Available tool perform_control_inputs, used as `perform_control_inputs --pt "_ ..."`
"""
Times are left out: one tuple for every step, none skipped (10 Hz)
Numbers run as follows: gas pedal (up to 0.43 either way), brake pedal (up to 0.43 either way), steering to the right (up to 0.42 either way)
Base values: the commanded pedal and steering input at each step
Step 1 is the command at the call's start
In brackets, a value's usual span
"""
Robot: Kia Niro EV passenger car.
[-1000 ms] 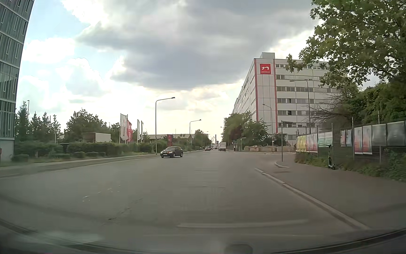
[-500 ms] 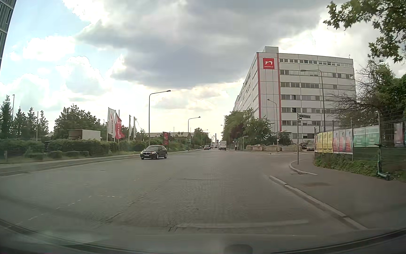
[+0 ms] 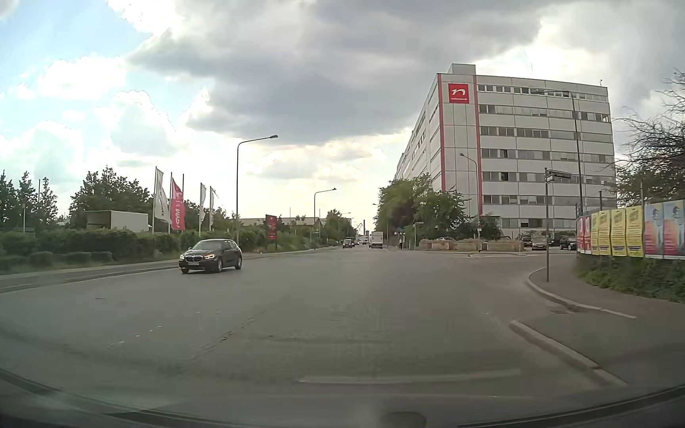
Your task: Follow the waypoints while adhering to traffic rules and regulations
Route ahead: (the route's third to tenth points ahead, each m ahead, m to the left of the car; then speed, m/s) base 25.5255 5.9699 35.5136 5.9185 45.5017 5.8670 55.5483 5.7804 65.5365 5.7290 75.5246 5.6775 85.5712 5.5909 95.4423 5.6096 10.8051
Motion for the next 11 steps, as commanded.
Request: perform_control_inputs --pt "0.197 0.030 -0.001" --pt "0.197 0.030 0.000" --pt "0.197 0.030 0.000" --pt "0.197 0.030 0.000" --pt "0.197 0.030 0.000" --pt "0.177 0.030 -0.001" --pt "0.177 0.030 0.000" --pt "0.189 0.030 0.000" --pt "0.177 0.037 0.000" --pt "0.177 0.030 0.000" --pt "0.177 0.030 0.000"
